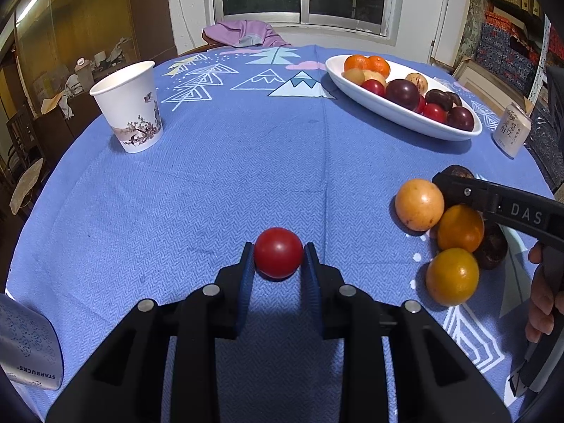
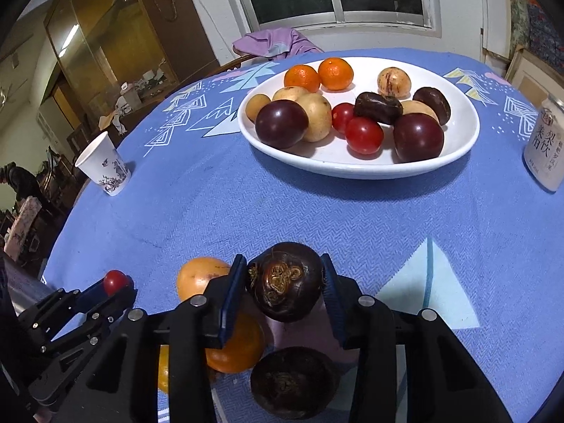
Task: Organize fruits
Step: 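Carry the held tomato and brown fruit toward the white plate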
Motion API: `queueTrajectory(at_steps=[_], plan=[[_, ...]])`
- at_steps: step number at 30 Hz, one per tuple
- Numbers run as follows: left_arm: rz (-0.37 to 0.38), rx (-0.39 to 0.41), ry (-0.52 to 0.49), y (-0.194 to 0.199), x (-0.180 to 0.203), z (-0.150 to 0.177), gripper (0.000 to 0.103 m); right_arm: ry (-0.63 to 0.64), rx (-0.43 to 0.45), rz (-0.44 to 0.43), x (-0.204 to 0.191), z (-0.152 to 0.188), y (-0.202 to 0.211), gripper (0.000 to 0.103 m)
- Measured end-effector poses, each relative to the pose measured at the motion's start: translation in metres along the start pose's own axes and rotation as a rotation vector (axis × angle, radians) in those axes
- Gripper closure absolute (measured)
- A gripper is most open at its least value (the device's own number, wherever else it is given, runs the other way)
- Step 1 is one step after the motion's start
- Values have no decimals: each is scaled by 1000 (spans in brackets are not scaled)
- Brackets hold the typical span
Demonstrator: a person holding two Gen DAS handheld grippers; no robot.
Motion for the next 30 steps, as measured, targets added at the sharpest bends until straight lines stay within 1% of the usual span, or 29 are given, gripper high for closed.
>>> queueTrajectory(at_steps=[2, 6, 9, 14, 16, 21, 26, 30], plan=[[6, -1, 4, 0, -1, 0, 75, -18, 10, -5, 3, -1, 4, 60], [34, -13, 23, 1, -5, -2, 75, -59, 59, -23, 15, -2, 27, 60], [82, -34, 63, 1, -12, -5, 75, -88, 81, -42, 24, 0, 40, 60], [195, -79, 163, 0, -28, -11, 76, -126, 97, -75, 32, 1, 47, 60], [212, -75, 174, 3, -29, -11, 76, -126, 103, -82, 31, 2, 49, 60], [221, -58, 166, 7, -27, -13, 76, -130, 112, -92, 33, 2, 53, 60], [178, -79, 152, 0, -26, -10, 76, -148, 105, -95, 37, 2, 52, 60], [153, -60, 128, -1, -23, -10, 76, -156, 102, -98, 38, 3, 51, 60]])
Point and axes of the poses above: each gripper's, at about its wrist camera, not at the fingertips, and y roughly against the way its jaws point, x to its right, z to its underside, the point moved 2 cm from there along -y, roughly the way its jaws point, and after that the axes turned 10 degrees about y, right-handed, at the moved point
